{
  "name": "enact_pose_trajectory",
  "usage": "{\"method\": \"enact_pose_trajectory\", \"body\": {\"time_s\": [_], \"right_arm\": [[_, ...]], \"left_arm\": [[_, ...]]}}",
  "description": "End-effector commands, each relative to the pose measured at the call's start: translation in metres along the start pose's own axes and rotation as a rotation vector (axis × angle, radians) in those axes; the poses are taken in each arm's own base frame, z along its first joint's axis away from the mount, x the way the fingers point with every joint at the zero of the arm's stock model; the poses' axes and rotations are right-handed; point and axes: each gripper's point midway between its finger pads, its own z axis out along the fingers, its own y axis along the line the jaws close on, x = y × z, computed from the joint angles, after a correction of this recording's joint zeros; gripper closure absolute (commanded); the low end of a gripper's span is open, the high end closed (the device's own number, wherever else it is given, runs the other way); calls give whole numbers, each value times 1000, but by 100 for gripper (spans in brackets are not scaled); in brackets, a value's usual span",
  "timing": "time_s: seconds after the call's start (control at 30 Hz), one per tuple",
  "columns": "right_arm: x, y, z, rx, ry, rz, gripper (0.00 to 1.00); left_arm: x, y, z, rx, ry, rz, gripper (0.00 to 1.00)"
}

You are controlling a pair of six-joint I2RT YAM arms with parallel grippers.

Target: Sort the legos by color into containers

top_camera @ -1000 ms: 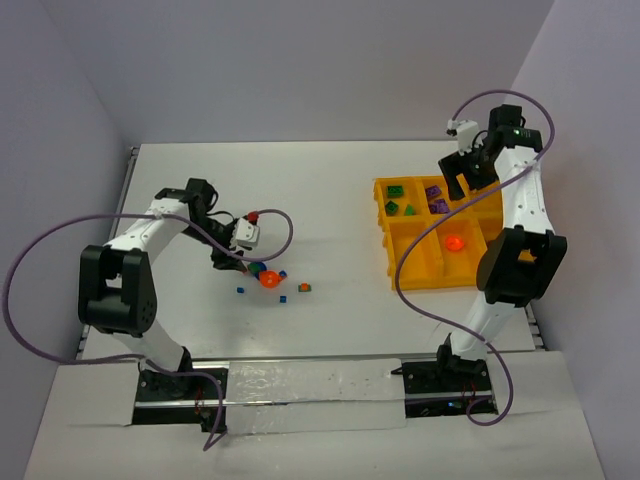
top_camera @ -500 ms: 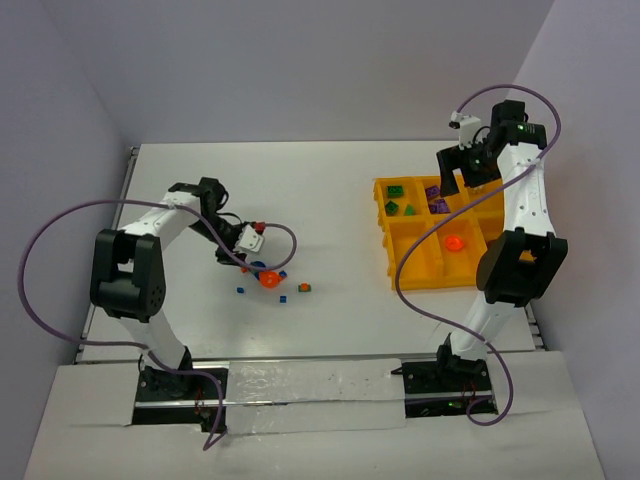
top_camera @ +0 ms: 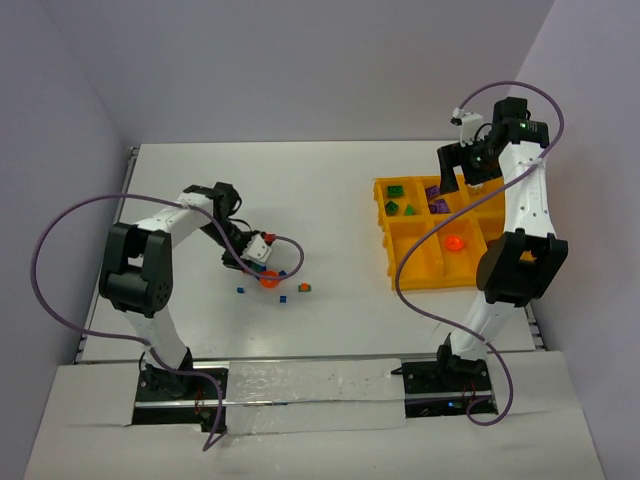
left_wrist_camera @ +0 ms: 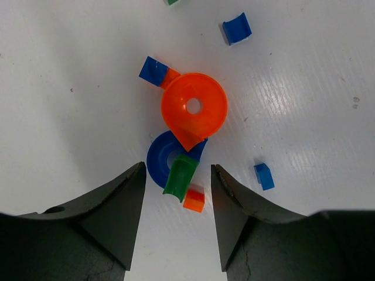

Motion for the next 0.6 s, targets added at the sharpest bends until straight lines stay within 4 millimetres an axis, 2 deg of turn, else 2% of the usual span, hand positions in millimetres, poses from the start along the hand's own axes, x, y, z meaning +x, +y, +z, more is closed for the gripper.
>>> {"method": "enact_pose_trajectory", "body": {"time_s": [0.0,0.33,0.57], "right_arm": [[-10,5,-6,-10,-28,-5,4],[-8,4,-3,-12,-21,-2,4],[-7,4,-2,-16,-16,0,4]], "left_arm": [[-1,4,1,2,4,42,43],[13,1,7,28,55,51,52],[14,1,10,40,59,61,52]]}}
